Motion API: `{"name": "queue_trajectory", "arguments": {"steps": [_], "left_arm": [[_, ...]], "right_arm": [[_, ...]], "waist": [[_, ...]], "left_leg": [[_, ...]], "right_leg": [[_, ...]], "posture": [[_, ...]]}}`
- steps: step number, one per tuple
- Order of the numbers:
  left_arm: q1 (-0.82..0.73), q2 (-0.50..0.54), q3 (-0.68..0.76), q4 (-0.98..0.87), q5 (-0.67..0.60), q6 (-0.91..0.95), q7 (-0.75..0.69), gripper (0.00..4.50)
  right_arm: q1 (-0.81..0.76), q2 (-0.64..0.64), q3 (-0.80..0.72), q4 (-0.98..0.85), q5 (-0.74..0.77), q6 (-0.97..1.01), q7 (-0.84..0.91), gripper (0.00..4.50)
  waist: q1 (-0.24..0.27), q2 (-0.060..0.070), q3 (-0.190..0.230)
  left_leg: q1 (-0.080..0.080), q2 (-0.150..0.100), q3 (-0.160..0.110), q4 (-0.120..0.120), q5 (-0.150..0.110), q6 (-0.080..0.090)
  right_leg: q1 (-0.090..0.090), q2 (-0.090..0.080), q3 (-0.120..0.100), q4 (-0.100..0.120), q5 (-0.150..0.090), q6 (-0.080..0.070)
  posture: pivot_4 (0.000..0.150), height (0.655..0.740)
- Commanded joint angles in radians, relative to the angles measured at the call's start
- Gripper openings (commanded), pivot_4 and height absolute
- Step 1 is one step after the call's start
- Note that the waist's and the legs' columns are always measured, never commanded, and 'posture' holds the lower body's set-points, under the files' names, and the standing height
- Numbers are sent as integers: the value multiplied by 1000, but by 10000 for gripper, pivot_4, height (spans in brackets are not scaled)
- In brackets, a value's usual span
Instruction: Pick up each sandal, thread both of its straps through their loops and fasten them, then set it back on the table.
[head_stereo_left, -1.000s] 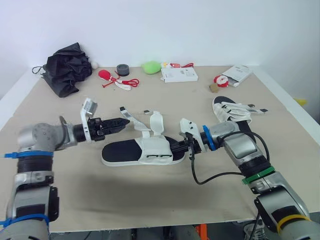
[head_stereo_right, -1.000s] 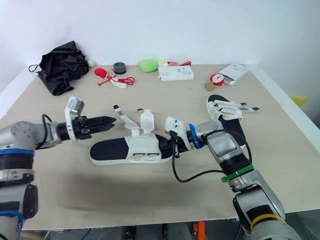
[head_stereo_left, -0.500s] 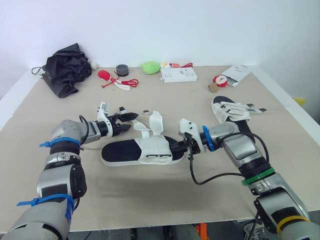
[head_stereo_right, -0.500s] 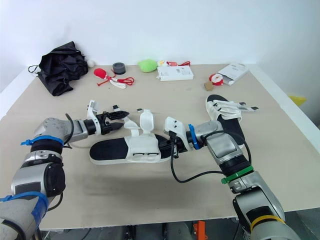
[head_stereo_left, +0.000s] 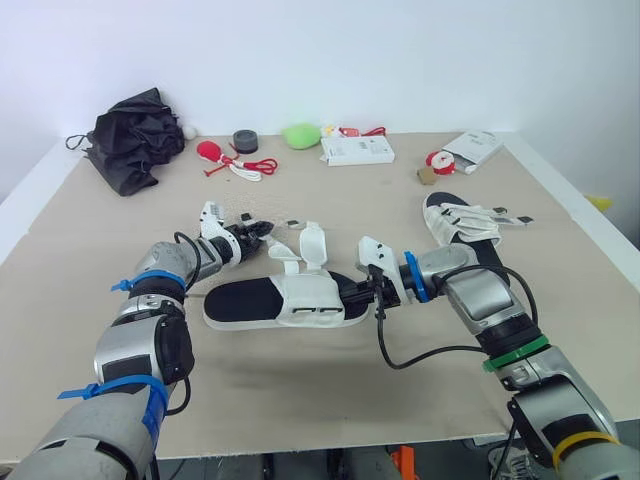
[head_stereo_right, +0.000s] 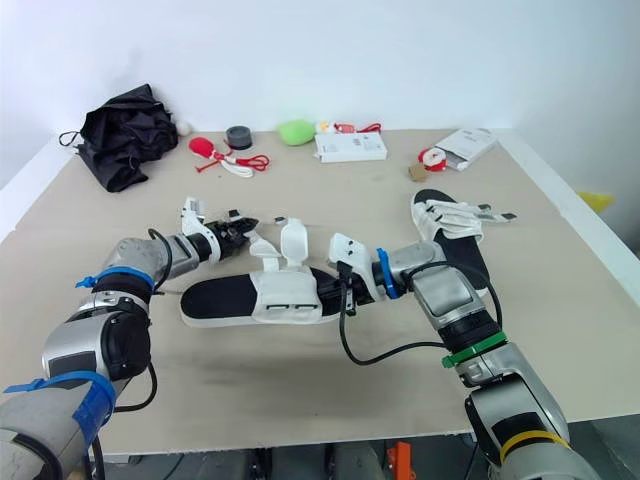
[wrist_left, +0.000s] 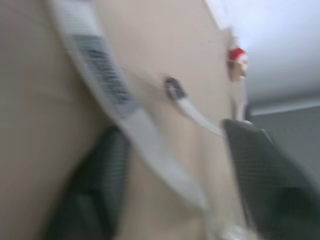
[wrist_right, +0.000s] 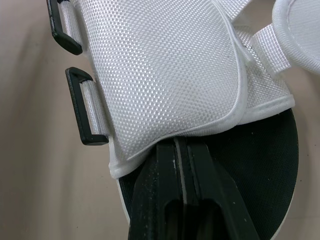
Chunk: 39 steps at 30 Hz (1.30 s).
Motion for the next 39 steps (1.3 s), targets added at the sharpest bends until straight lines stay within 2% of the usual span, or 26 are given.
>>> {"name": "queue_trajectory", "arguments": {"steps": [1, 2, 3, 5, 11, 14, 19, 22, 25, 29, 33, 36, 37, 39], "left_arm": [[-7, 12, 13, 35, 25, -24, 25, 5389], [-9, 12, 15, 38, 27, -24, 24, 1156], [-11, 12, 16, 39, 28, -24, 24, 159], [-13, 11, 13, 37, 33, -20, 18, 159], [36, -17, -121, -140, 117, -100, -147, 159], [128, -40, -156, -444, 46, -79, -289, 159], [359, -42, -258, -922, 41, -324, -536, 159], [445, -11, -336, -1055, 90, -482, -661, 159], [484, 19, -392, -1094, 137, -602, -736, 159], [517, 84, -469, -1100, 235, -886, -890, 159], [508, 145, -515, -989, 309, -1257, -1054, 159], [487, 163, -535, -916, 304, -1405, -1114, 159], [483, 170, -542, -902, 299, -1445, -1137, 5670], [487, 196, -558, -886, 287, -1486, -1175, 12769]], "right_arm": [[18, -4, 23, 7, -27, 16, 3, 0], [19, -4, 22, 7, -26, 16, 3, 0], [19, -5, 22, 7, -27, 16, 4, 0], [20, -7, 22, 7, -27, 14, 5, 0], [20, -7, 21, 2, -27, 18, 5, 0], [25, -8, 21, -5, -26, 21, 8, 0], [35, -11, 16, -15, -25, 25, 13, 0], [43, -14, 13, -24, -23, 28, 17, 0], [44, -15, 11, -23, -25, 27, 19, 0], [49, -15, 12, -31, -24, 31, 22, 0], [48, -8, 16, -29, -27, 30, 21, 0], [45, -5, 17, -24, -28, 27, 22, 0], [44, -3, 17, -22, -28, 25, 22, 0], [42, -1, 17, -21, -28, 25, 22, 0]], "waist": [[0, 0, 0], [-1, 0, 0], [-1, 0, 0], [-1, 0, 0], [-1, 0, 0], [-2, -2, 2], [-7, -4, 3], [-6, -4, 3], [-1, -4, 3], [2, -4, 3], [5, -4, 3], [6, -4, 3], [6, -4, 3], [6, -4, 3]], "left_leg": [[0, 0, 0, -1, 0, 0], [0, 0, 0, -1, 0, 0], [0, 0, 0, -1, 0, 0], [0, 0, 0, -2, 0, -1], [0, 0, 1, -4, 1, -1], [-2, 0, 1, -6, 1, -2], [-3, 0, 1, -11, 2, -3], [-1, 0, 0, -14, 1, -4], [-1, 0, -1, -14, 1, -4], [-1, 0, 0, -13, 2, -3], [-1, 0, 0, -13, 2, -2], [-1, 0, -1, -14, 1, -2], [-1, 0, -1, -14, 1, -2], [-1, 0, -1, -14, 1, -2]], "right_leg": [[0, 0, 0, 0, 0, 0], [0, 0, 0, 0, 0, 0], [0, 0, 0, 0, 0, 0], [0, 0, 0, 0, 0, 0], [-1, 1, -3, -1, 0, 0], [-3, 0, 0, -2, -1, -2], [-5, 0, 1, -3, 0, -13], [-4, 0, 0, -3, -2, -17], [-4, 0, -1, -3, -4, -18], [-4, 1, -1, -3, -9, -13], [-4, 1, -1, -4, -9, -14], [-4, 1, -2, -4, -9, -14], [-4, 1, -2, -4, -9, -14], [-4, 1, -2, -4, -9, -14]], "posture": [[1500, 7400], [1500, 7400], [1500, 7400], [1500, 7400], [1500, 7400], [1500, 7400], [1500, 7400], [1500, 7400], [1500, 7400], [1500, 7400], [1500, 7400], [1500, 7400], [1500, 7400], [1500, 7400]]}}
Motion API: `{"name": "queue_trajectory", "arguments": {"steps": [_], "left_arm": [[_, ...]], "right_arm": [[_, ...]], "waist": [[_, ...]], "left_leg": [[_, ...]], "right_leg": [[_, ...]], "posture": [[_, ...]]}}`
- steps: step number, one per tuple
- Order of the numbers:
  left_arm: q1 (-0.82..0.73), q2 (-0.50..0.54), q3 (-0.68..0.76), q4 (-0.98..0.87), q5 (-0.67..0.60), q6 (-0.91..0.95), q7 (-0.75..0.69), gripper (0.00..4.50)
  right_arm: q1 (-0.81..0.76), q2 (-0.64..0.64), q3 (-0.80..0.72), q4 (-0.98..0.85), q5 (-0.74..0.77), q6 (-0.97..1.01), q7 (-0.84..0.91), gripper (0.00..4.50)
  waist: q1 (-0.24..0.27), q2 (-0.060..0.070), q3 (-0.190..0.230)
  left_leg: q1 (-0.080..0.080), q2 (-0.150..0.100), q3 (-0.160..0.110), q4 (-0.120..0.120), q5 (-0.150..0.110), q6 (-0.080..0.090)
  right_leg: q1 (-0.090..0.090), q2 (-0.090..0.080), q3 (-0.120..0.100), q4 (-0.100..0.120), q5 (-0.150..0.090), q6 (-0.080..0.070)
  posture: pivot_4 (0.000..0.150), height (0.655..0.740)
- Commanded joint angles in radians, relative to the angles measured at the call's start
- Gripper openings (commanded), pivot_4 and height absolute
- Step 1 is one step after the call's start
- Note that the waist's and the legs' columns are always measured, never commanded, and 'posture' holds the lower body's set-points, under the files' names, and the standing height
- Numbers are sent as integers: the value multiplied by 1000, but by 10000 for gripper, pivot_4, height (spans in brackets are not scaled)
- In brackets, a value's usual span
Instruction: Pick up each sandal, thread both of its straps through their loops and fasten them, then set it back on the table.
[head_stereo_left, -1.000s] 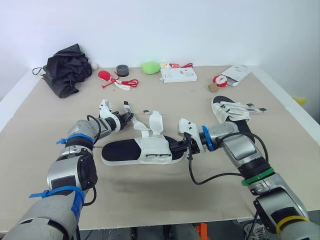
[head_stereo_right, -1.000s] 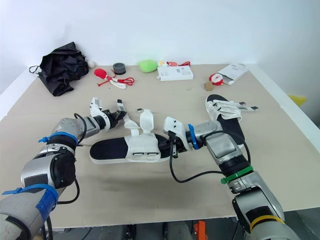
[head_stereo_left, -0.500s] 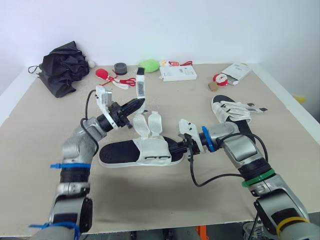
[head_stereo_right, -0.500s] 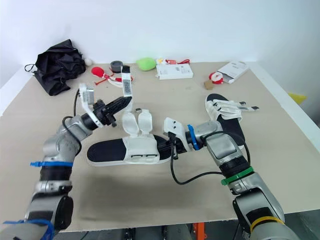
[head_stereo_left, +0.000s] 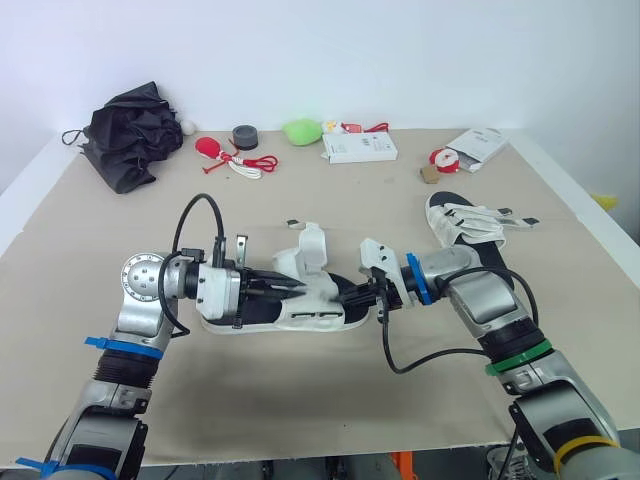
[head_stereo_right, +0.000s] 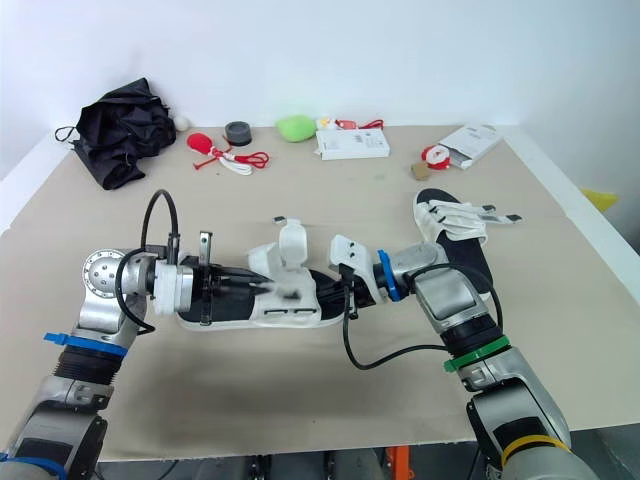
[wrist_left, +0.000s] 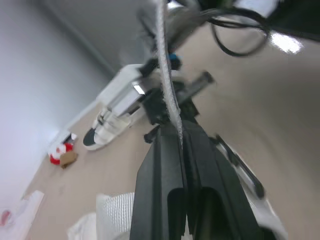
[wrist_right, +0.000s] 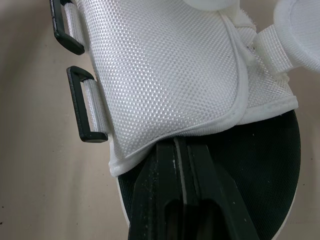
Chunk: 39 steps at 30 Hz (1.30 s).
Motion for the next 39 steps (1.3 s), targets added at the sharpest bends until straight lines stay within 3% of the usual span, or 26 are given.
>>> {"name": "queue_trajectory", "arguments": {"steps": [1, 3, 4, 6, 8, 9, 13, 14, 18, 22, 31, 39], "left_arm": [[-10, 47, -22, 10, -33, -122, -78, 14537], [23, 86, -32, -10, -52, -133, -102, 24331], [43, 108, -36, -26, -60, -126, -106, 24331], [93, 154, -38, -73, -74, -36, -94, 32709], [132, 191, -39, -122, -91, 65, -65, 32709], [169, 225, -38, -181, -123, 210, -17, 32709], [314, 403, -49, -495, -478, 985, 257, 32709], [316, 410, -55, -533, -538, 1110, 335, 32709], [311, 343, -40, -625, -667, 1315, 530, 32709], [273, 268, -39, -638, -711, 1438, 648, 32709], [265, 236, -116, -563, -490, 1431, 683, 32709], [248, 147, -88, -539, -498, 1535, 759, 32709]], "right_arm": [[15, 2, 36, 26, -29, 14, -1, 0], [14, 3, 35, 28, -29, 12, 0, 0], [15, 3, 35, 29, -29, 11, 0, 0], [15, 3, 34, 29, -28, 11, 2, 0], [13, 4, 34, 30, -28, 12, 3, 0], [14, 5, 34, 30, -28, 13, 3, 0], [16, 8, 34, 29, -26, 16, 3, 0], [17, 9, 34, 29, -26, 17, 2, 0], [19, 9, 35, 21, -26, 23, 1, 0], [18, 7, 39, 16, -28, 28, -1, 0], [17, 6, 27, -5, -22, 48, -14, 0], [30, 5, 24, -26, -21, 61, -19, 0]], "waist": [[-1, 0, 0], [-1, 0, 0], [-1, 0, 0], [-6, 1, 0], [-6, 1, 0], [-6, 1, 0], [-15, 2, 2], [-16, 3, 2], [-15, 3, 2], [-15, 3, 2], [-10, 3, 2], [-4, 3, 2]], "left_leg": [[0, 0, 0, 0, 0, 0], [0, 1, 0, 0, 0, 0], [0, 1, 0, 0, 0, 0], [0, 3, 0, 0, -1, 0], [0, 4, -1, -1, -1, -1], [0, 4, -1, -1, -1, -1], [0, 5, -3, -1, -1, -1], [0, 5, -3, -1, -1, -1], [1, 5, -7, -1, -1, -2], [1, 5, -8, -1, -1, -2], [2, 4, -8, -1, -2, -4], [2, 5, -8, -1, -1, -5]], "right_leg": [[0, 0, 0, 0, 0, 0], [0, 2, 0, 0, 1, 3], [0, 2, 0, 0, 1, 3], [0, 3, 0, 0, 0, 4], [0, 4, -1, 0, -1, 4], [0, 4, -2, 0, -1, 4], [-1, 4, -3, 0, -3, 6], [0, 4, -3, 0, -4, 7], [3, 4, -4, 0, -7, 13], [3, 6, -3, 1, -7, 12], [5, 7, -1, 1, -9, 6], [4, 7, -1, 1, -9, 4]], "posture": [[1500, 7400], [1500, 7400], [1500, 7400], [1500, 7400], [1500, 7400], [1500, 7400], [1500, 7400], [1500, 7400], [1500, 7400], [1500, 7400], [1500, 7400], [1500, 7400]]}}
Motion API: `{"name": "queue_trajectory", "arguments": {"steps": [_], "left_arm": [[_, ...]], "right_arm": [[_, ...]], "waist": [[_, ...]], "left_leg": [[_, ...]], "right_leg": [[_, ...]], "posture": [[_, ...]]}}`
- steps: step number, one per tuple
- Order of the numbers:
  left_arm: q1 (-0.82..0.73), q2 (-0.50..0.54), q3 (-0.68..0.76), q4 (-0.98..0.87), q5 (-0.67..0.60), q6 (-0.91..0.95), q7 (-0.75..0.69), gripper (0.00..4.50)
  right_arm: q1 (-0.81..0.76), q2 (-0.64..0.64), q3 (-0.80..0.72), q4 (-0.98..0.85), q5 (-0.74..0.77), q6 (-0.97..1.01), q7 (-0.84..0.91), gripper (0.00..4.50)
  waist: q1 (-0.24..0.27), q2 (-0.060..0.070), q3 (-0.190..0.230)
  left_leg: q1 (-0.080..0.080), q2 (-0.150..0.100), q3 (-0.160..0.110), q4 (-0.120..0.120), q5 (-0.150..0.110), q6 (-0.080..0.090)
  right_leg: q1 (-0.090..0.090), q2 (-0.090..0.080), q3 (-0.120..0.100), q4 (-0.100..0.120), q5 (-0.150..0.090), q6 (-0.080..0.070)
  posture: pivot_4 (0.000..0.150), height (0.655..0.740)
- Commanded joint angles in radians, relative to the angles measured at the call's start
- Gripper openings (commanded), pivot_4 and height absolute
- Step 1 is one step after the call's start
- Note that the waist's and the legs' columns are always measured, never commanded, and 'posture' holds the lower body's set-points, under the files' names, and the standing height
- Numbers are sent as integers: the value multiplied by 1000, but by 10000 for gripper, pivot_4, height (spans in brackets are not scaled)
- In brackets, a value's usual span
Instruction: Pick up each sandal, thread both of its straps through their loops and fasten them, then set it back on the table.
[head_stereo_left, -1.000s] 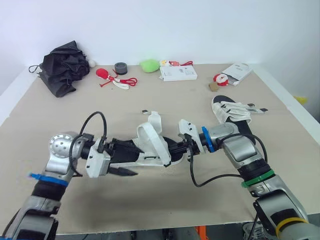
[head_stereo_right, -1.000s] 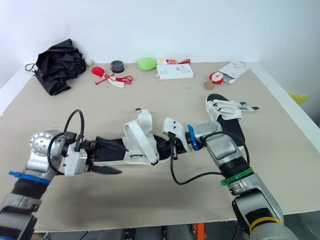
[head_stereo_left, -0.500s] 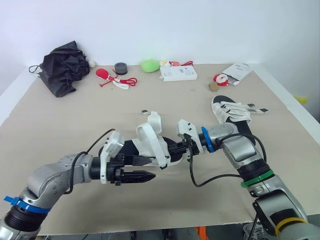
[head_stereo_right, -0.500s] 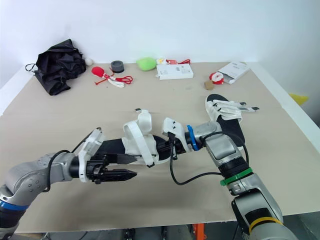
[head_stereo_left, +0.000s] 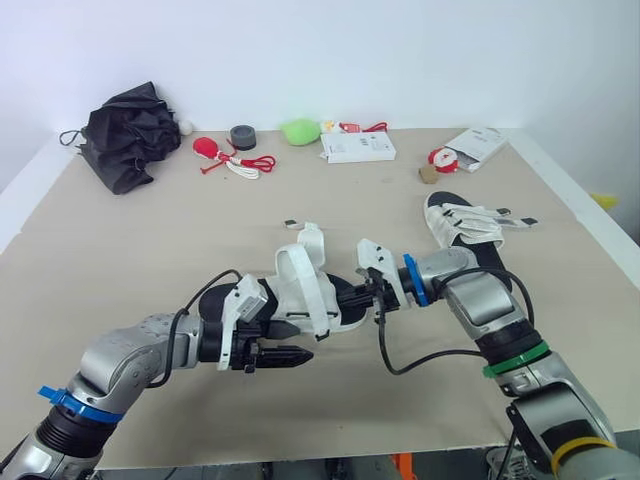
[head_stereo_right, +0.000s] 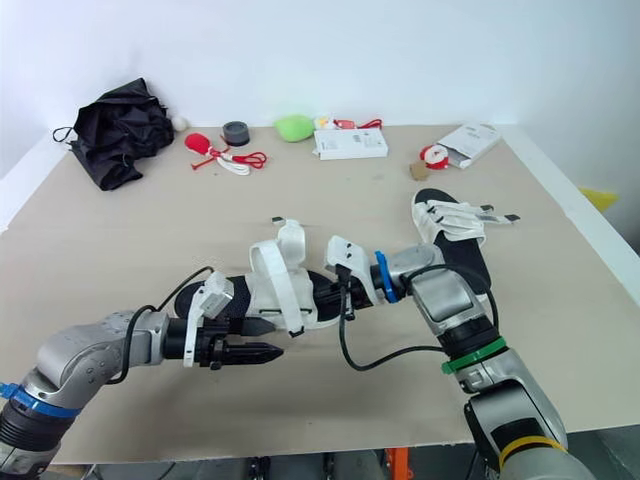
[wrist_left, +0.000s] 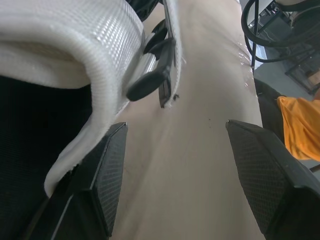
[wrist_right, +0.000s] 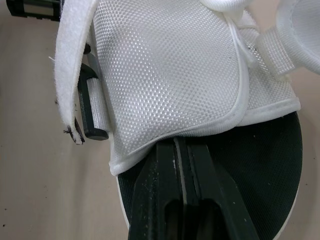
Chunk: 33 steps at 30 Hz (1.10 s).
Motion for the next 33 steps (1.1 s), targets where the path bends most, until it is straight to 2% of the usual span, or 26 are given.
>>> {"name": "queue_trajectory", "arguments": {"steps": [1, 6, 17, 25, 32, 33], "left_arm": [[-27, -49, 41, 6, -22, 48, 55, 32709], [-42, -111, 95, -10, -95, 97, 67, 32709], [-27, -108, 100, -8, -74, 104, 82, 32709], [-89, -197, 176, 13, -179, 184, 173, 32709], [-88, -194, 180, 2, -184, 218, 178, 32709], [-86, -192, 177, -3, -182, 220, 176, 30550]], "right_arm": [[19, -8, 30, 4, -22, 25, -10, 0], [17, -12, 32, -1, -21, 29, -6, 0], [11, -11, 37, -1, -22, 30, -3, 0], [3, -9, 39, 14, -27, 20, -3, 0], [3, -5, 39, 21, -25, 18, -7, 0], [3, -4, 39, 20, -25, 18, -7, 0]], "waist": [[1, 0, 0], [2, 0, 0], [3, 0, 0], [7, 0, 0], [8, 0, 0], [8, 0, 0]], "left_leg": [[0, 0, 0, 0, 0, 0], [0, 0, 0, 0, 0, 0], [0, 0, 0, 0, 0, 0], [0, 0, 0, 1, 1, 0], [-1, 0, 0, 1, 1, 0], [-1, 0, 0, 1, 1, 0]], "right_leg": [[0, 0, 0, 0, 0, 1], [0, 0, 0, 0, 1, 1], [0, 1, 0, 0, 2, 1], [0, 0, 0, 0, 2, 1], [0, 0, 0, 0, 3, 3], [0, 1, 0, 0, 3, 3]], "posture": [[1500, 7400], [1500, 7400], [1500, 7400], [1500, 7400], [1500, 7400], [1500, 7400]]}}
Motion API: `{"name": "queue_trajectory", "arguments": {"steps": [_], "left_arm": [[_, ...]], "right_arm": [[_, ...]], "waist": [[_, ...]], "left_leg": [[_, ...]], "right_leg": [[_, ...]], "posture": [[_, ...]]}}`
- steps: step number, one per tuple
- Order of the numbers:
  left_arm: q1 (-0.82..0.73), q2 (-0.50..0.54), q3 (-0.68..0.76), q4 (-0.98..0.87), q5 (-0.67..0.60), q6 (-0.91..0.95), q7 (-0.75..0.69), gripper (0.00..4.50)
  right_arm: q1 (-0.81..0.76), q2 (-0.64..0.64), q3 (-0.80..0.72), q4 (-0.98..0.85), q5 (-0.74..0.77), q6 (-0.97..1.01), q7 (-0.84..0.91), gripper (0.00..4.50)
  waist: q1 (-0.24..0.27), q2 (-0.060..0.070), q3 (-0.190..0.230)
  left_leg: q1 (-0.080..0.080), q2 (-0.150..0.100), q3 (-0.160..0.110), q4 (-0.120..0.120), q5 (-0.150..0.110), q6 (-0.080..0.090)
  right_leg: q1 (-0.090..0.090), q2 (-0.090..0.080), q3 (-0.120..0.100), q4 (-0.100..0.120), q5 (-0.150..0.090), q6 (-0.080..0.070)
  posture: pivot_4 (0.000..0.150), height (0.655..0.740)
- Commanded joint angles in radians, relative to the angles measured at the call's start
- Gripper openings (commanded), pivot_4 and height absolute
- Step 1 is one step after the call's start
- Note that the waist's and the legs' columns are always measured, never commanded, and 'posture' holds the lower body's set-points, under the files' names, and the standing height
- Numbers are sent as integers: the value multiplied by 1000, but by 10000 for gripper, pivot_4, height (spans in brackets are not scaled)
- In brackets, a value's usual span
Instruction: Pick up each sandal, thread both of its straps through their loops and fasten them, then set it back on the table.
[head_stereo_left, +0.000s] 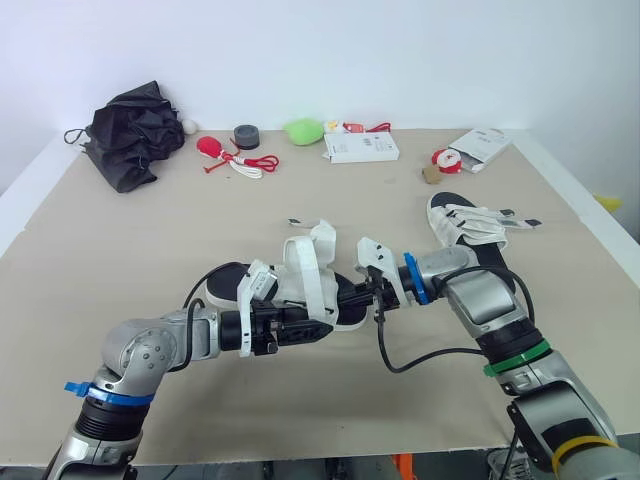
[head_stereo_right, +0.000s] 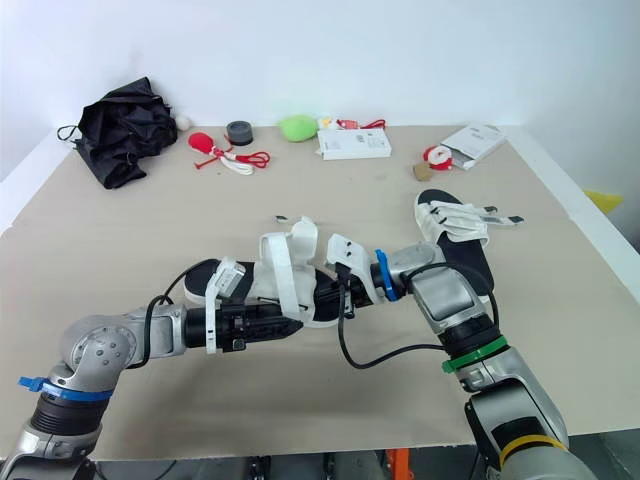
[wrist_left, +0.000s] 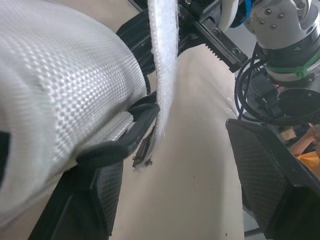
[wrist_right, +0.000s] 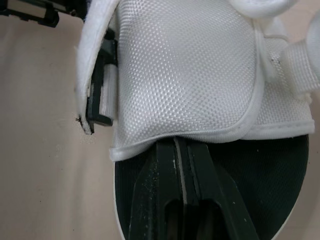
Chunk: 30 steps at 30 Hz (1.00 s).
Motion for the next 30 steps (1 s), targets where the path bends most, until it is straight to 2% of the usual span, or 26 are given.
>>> {"name": "queue_trajectory", "arguments": {"steps": [1, 3, 4, 5, 7, 15, 18, 20, 24, 26, 30], "left_arm": [[-22, -2, 31, -43, -21, -9, -2, 27210], [-22, -2, 36, -44, -26, -1, 2, 19143], [-23, 0, 37, -43, -26, 1, 2, 12876], [-24, 5, 35, -42, -21, 2, -1, 10096], [-25, 12, 33, -43, -17, 6, -6, 185], [-37, 64, 30, -43, -49, 78, -39, 185], [-73, 152, 47, -33, -136, 173, -144, 185], [-107, 257, 31, -30, -159, 204, -281, 185], [-189, 392, -22, 57, -90, 159, -472, 185], [-249, 398, -30, 152, -50, 128, -517, 185], [-398, 315, -11, 409, 24, 79, -517, 185]], "right_arm": [[12, 0, 34, 20, -22, 11, 1, 0], [8, 2, 32, 24, -21, 11, 1, 0], [6, 2, 32, 26, -21, 10, 2, 0], [5, 3, 31, 27, -21, 10, 1, 0], [4, 3, 31, 28, -21, 9, 1, 0], [7, 11, 30, 28, -19, 6, -3, 0], [4, 15, 30, 32, -18, 5, -3, 0], [1, 17, 30, 38, -20, 2, -3, 0], [-4, 22, 26, 50, -21, -4, -5, 0], [-4, 25, 26, 52, -22, -6, -7, 0], [0, 28, 24, 51, -21, -9, -11, 0]], "waist": [[0, 0, 0], [0, 0, 0], [0, 0, 0], [0, 0, 0], [0, 0, 0], [-1, 0, 0], [-1, 0, 0], [-3, -1, 0], [-3, 0, 0], [-2, 0, 0], [-2, -1, 0]], "left_leg": [[0, 0, 0, 0, 0, 0], [0, 0, 0, 0, 0, 0], [0, 0, 0, 0, 0, 0], [0, 0, 0, 0, 0, 0], [0, 0, 0, 0, 0, 0], [0, 1, 0, -1, 0, 0], [0, 1, -1, -1, 0, 0], [0, 2, -1, -1, 0, -1], [0, 3, -1, -1, -1, -2], [1, 3, -1, -1, 0, -2], [1, 3, -1, -1, 0, -2]], "right_leg": [[0, 0, 0, 0, 0, 0], [0, 0, 0, 0, 0, 0], [0, 0, 0, 0, 0, 0], [0, 0, 0, 0, 0, 0], [0, 0, 0, 0, 0, -1], [0, 1, 0, 0, 0, -1], [-1, 2, 0, 0, -1, -2], [-1, 3, -1, 1, -1, -2], [-2, 4, -1, 1, -4, -7], [-1, 4, -1, 1, -5, -8], [-2, 4, -1, 1, -4, -7]], "posture": [[1500, 7400], [1500, 7400], [1500, 7400], [1500, 7400], [1500, 7400], [1500, 7400], [1500, 7400], [1500, 7400], [1500, 7400], [1500, 7400], [1500, 7400]]}}
